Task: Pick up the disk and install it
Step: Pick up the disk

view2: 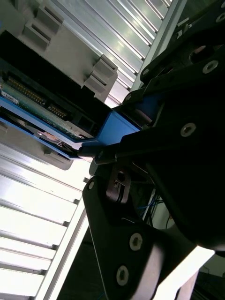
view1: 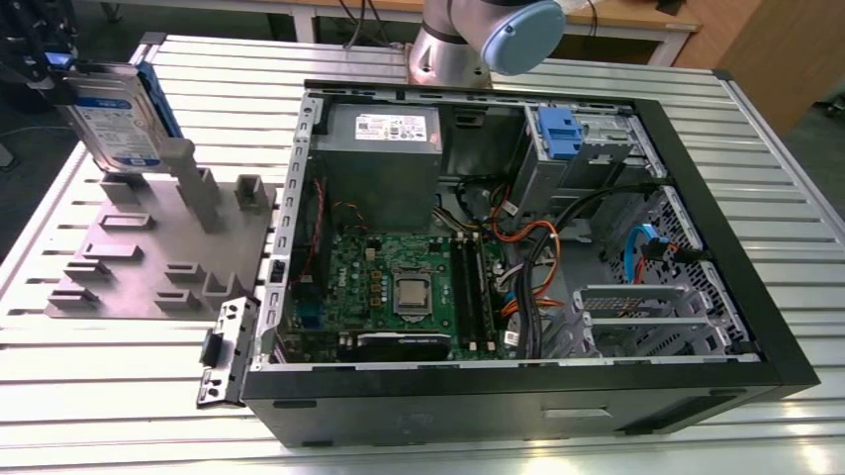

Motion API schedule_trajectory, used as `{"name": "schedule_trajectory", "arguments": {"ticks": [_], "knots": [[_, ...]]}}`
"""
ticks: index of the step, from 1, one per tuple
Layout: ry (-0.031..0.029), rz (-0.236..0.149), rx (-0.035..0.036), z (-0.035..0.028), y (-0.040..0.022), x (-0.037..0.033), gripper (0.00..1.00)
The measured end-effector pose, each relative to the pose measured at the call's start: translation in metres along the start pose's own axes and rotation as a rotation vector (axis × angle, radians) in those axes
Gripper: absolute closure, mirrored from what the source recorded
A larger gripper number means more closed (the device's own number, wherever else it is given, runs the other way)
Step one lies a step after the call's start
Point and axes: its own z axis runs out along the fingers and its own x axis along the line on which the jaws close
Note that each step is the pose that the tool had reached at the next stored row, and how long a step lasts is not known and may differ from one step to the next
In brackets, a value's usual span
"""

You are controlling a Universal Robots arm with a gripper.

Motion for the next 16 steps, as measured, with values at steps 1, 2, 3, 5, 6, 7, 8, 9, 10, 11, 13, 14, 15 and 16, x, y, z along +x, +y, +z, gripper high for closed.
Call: {"name": "schedule_trajectory", "arguments": {"ticks": [1,2,3,5,6,7,8,9,10,11,13,14,15,16], "knots": [[0.0,0.0,0.0001,-0.0004,0.0,0.0,0.63],[0.0,0.0,0.0001,-0.0009,0.0,0.0,0.63],[-0.0001,0.0,0.0001,-0.0015,0.0,0.0,0.63],[-0.0001,0.0,0.0003,-0.0022,0.0,-0.0001,0.63],[-0.0001,0.0,0.0003,-0.0026,0.0,-0.0001,0.63],[-0.0001,0.0,0.0002,-0.003,0.0,-0.0001,0.63],[-0.0001,0.0,0.0003,-0.0033,-0.0001,-0.0001,0.63],[-0.0001,0.0,0.0002,-0.0037,-0.0001,-0.0001,0.63],[-0.0001,0.0,0.0001,-0.0041,-0.0001,-0.0001,0.63],[-0.0001,0.0,0.0002,-0.0043,-0.0001,-0.0001,0.63],[-0.0001,0.0,0.0003,-0.0047,-0.0001,-0.0001,0.63],[-0.0001,0.0,0.0002,-0.01,-0.0002,-0.0002,0.63],[-0.0001,0.0,0.0002,-0.0132,-0.0002,-0.0004,0.63],[-0.0001,0.0,0.0001,-0.0134,-0.0002,-0.0004,0.63]]}}
